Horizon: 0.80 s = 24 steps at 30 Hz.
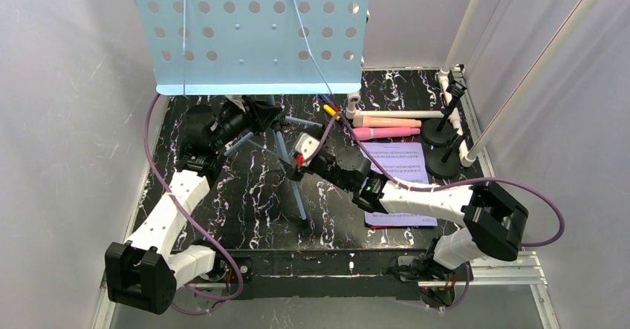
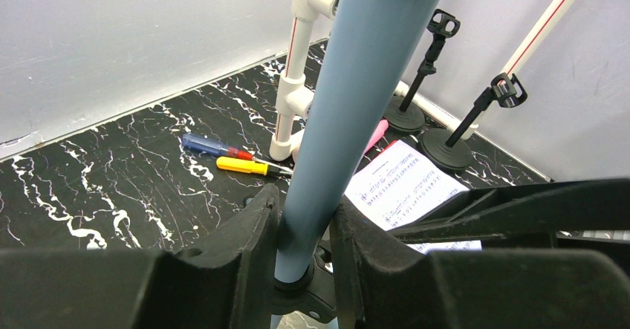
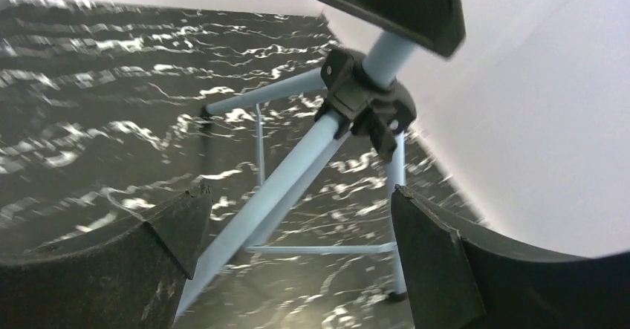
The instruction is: Pack up the instrument practice props
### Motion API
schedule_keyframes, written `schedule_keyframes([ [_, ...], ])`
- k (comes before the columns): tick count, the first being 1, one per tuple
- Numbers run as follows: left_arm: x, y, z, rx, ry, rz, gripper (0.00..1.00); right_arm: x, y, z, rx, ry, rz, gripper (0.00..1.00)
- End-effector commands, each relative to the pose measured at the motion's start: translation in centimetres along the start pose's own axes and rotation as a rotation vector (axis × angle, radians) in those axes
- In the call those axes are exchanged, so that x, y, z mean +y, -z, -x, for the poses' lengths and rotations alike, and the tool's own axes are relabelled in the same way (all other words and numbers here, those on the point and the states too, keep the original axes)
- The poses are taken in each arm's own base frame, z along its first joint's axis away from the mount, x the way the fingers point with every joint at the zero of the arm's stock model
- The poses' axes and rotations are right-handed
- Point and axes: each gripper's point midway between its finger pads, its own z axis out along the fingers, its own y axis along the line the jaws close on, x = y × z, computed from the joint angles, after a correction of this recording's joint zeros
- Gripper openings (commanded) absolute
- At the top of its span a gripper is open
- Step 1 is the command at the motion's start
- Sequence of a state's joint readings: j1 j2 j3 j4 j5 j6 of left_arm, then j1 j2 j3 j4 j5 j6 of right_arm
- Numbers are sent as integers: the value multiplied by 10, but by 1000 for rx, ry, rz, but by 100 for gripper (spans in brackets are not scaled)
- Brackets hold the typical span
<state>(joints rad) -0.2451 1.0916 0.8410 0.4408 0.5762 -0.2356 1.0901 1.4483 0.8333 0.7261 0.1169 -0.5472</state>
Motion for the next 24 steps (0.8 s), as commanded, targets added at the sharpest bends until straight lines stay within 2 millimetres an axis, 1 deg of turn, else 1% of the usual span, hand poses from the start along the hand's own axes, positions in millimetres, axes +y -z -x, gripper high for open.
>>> schedule_keyframes([
  [1,-15,-1,-20,70,98,-61,0,-9,7,5,13,-549,-136,99],
  [4,-16,-1,-19,68,100,-62,0,-13,6,1,32,-757,-171,99],
  [7,-16,0,-18,69,100,-60,0,-24,10,-7,22,-963,-247,98],
  [10,-16,-1,-19,72,100,-60,0,-39,14,-10,-38,-1222,-308,92],
  [12,-16,-1,-19,73,101,-62,0,-44,13,-1,-88,-1338,-300,89],
  [14,-15,-1,-19,73,103,-63,0,-50,12,1,-104,-1435,-333,87],
  [16,-17,-1,-19,74,103,-68,0,-54,7,3,-105,-1499,-358,84],
  [18,-17,-1,-18,72,101,-69,0,-59,-1,12,-124,-1551,-353,82],
  [20,-18,0,-17,68,97,-68,0,-59,-10,20,-132,-1586,-327,79],
  [23,-18,1,-14,60,86,-69,0,-57,-20,24,-137,-1639,-305,77],
  [24,-19,1,-13,58,81,-69,0,-57,-23,29,-156,-1659,-288,76],
])
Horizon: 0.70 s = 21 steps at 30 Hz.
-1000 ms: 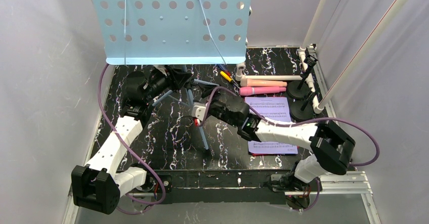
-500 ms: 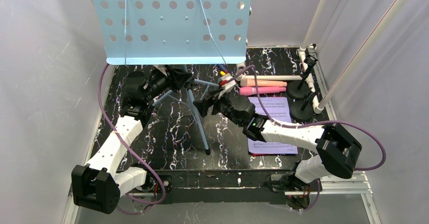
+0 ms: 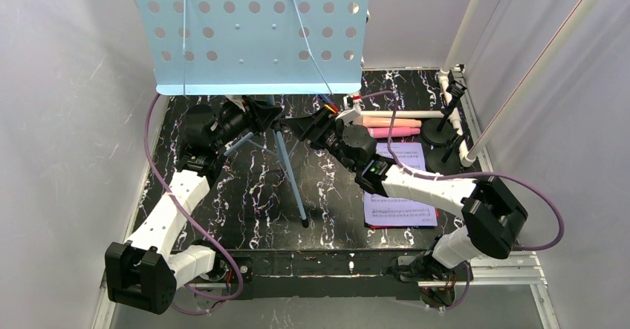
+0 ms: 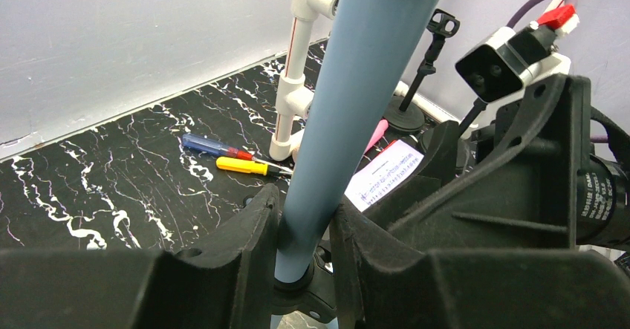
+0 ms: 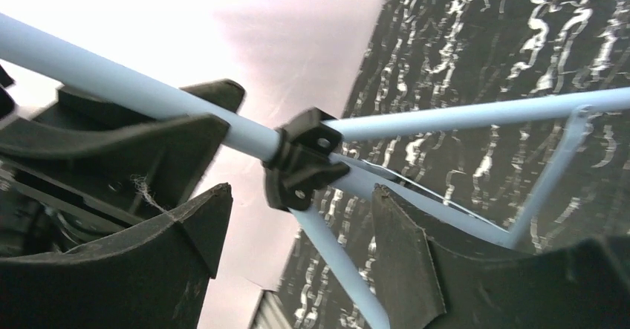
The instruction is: Pack up the instrument practice props
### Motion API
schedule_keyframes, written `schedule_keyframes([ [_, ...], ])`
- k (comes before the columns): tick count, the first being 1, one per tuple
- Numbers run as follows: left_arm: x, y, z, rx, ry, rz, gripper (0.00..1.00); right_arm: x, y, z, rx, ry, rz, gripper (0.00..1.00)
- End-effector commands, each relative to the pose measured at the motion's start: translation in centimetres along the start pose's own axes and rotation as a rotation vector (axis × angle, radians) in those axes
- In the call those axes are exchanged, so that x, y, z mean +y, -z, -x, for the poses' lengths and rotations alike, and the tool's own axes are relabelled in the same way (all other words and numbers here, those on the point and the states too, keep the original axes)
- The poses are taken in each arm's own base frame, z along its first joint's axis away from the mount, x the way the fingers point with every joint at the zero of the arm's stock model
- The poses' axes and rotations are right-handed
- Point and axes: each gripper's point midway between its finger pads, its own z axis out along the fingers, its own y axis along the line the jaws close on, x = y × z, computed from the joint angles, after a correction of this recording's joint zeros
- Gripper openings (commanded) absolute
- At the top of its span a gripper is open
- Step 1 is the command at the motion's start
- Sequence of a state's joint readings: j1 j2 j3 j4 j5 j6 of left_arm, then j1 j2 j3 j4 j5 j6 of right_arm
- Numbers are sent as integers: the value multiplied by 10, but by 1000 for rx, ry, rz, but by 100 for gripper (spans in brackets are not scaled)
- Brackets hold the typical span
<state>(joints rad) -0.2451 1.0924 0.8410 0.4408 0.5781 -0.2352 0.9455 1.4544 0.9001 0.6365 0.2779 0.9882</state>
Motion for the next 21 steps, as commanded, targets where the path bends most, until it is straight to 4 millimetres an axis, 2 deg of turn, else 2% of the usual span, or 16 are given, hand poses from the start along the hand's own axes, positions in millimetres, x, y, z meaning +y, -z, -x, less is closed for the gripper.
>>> schedule_keyframes([
  [1,-19,2,-12,57,77,-66,0,39,-13,10,-23,-177,102,75],
  [6,-17,3,-13,62,70,-56,0,34,-22,-1,14,-207,75,71],
  [10,-18,3,-11,59,65,-58,0,25,-24,-6,20,-231,48,62],
  [18,-18,3,-10,57,61,-59,0,18,-26,-11,15,-254,53,40],
  [21,-18,3,-10,59,63,-58,0,17,-26,-12,20,-235,58,26],
])
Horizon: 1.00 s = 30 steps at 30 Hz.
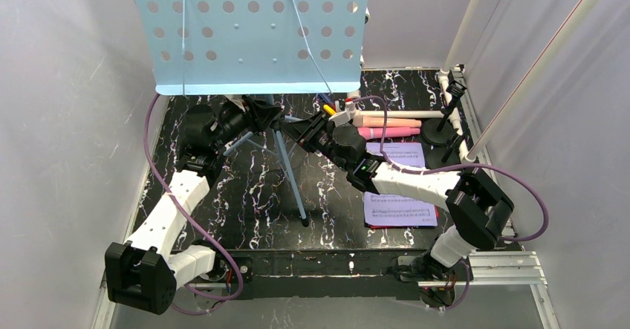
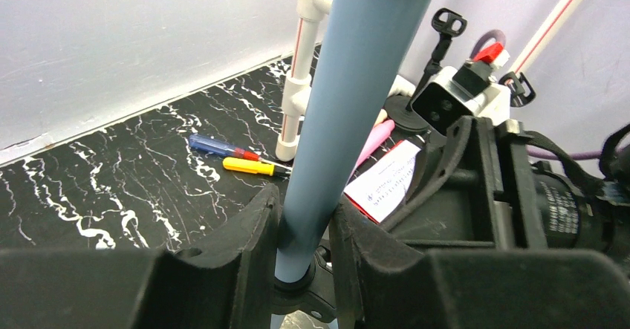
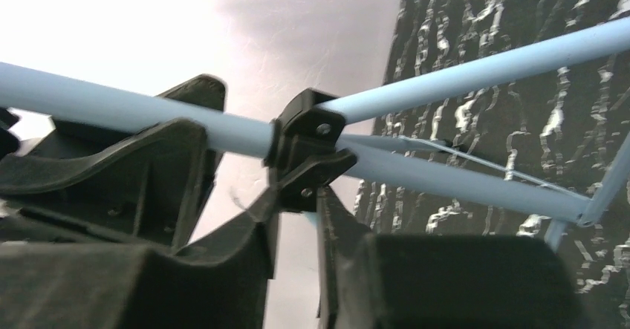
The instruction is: Pack up the instrument practice props
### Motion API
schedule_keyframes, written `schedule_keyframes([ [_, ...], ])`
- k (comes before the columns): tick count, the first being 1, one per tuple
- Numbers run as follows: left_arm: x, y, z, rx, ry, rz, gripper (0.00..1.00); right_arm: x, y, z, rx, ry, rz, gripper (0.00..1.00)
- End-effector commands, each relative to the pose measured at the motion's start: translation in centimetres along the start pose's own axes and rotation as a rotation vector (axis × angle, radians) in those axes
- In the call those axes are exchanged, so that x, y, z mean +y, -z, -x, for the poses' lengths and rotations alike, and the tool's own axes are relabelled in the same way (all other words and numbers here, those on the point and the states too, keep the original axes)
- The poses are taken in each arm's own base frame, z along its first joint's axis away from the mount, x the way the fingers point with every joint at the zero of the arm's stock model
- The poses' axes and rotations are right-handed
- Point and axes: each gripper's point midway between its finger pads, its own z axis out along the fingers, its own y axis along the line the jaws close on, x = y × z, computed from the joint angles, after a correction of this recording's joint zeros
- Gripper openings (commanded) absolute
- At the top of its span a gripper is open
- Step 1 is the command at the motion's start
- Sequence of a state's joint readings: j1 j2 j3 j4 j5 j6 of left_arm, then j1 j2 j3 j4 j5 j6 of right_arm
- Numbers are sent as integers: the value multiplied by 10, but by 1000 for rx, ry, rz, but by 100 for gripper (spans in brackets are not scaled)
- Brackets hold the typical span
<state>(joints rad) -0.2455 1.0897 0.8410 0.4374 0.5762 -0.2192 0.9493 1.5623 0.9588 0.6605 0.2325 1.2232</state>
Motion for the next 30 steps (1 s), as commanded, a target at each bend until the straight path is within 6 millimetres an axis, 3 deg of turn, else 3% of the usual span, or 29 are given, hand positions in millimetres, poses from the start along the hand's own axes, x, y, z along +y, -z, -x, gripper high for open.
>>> schedule_keyframes([
  [1,-19,3,-10,59,78,-62,0,14,-4,4,-24,6,63,22],
  [5,-18,3,-11,63,74,-58,0,11,2,2,-17,75,84,15],
  [9,-18,2,-11,65,75,-61,0,-3,7,6,-37,215,77,2],
  [13,-18,3,-11,65,73,-58,0,-29,8,14,-39,292,16,1],
  [18,-18,2,-11,68,75,-61,0,-41,12,21,-41,282,-28,1],
  [24,-18,2,-12,71,77,-65,0,-5,11,27,-35,225,32,43],
  [26,-19,2,-12,71,75,-67,0,3,9,29,-40,181,33,50],
  [30,-19,2,-12,70,74,-66,0,20,5,34,-62,108,74,52],
])
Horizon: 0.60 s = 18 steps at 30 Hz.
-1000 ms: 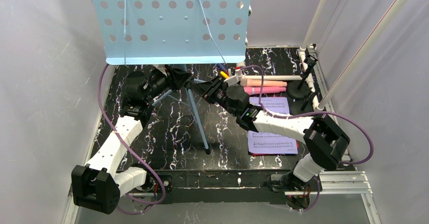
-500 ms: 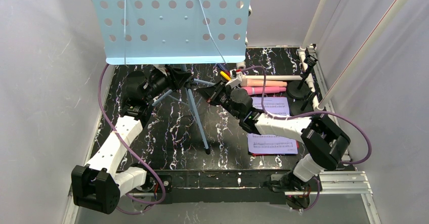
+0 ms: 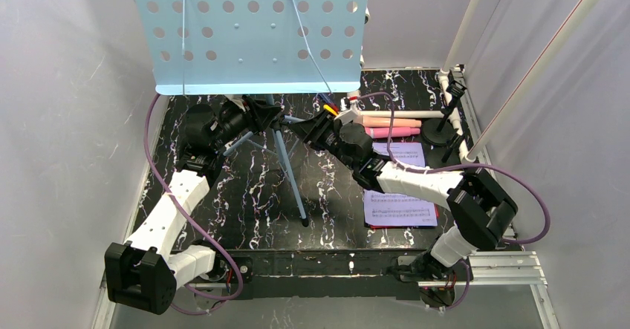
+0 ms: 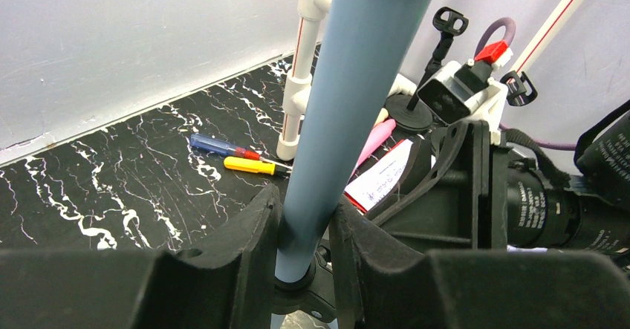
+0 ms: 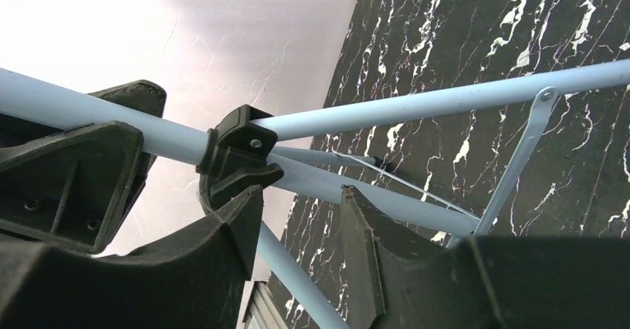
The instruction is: Pack up the instrument practice props
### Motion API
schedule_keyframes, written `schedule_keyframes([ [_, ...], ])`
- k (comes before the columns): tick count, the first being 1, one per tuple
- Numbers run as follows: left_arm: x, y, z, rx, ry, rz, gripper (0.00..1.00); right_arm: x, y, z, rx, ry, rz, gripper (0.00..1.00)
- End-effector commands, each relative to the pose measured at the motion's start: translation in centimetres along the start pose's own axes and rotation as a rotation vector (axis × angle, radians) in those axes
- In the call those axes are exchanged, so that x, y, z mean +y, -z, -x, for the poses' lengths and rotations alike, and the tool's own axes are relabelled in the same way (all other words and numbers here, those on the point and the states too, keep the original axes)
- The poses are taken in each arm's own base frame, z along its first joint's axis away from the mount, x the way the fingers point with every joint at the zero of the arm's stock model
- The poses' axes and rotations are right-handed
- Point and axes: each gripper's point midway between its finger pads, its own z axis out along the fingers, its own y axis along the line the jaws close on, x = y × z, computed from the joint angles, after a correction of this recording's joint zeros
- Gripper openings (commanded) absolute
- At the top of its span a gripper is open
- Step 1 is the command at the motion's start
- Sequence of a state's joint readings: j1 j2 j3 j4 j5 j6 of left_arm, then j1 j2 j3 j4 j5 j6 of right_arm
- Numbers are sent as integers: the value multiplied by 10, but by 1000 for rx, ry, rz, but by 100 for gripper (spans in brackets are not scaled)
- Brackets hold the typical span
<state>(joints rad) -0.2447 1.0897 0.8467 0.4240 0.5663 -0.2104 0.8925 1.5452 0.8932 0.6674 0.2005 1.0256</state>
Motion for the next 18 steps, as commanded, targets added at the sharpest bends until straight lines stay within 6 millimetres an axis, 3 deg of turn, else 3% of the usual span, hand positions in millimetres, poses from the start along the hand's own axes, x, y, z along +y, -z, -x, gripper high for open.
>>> schedule_keyframes([
  [1,-21,2,-12,67,79,-78,0,56,0,30,-68,-109,121,52],
  [11,-21,3,-11,63,73,-77,0,74,-9,31,-65,-181,170,53],
  [18,-21,2,-11,64,77,-79,0,55,6,43,-156,-208,83,58],
])
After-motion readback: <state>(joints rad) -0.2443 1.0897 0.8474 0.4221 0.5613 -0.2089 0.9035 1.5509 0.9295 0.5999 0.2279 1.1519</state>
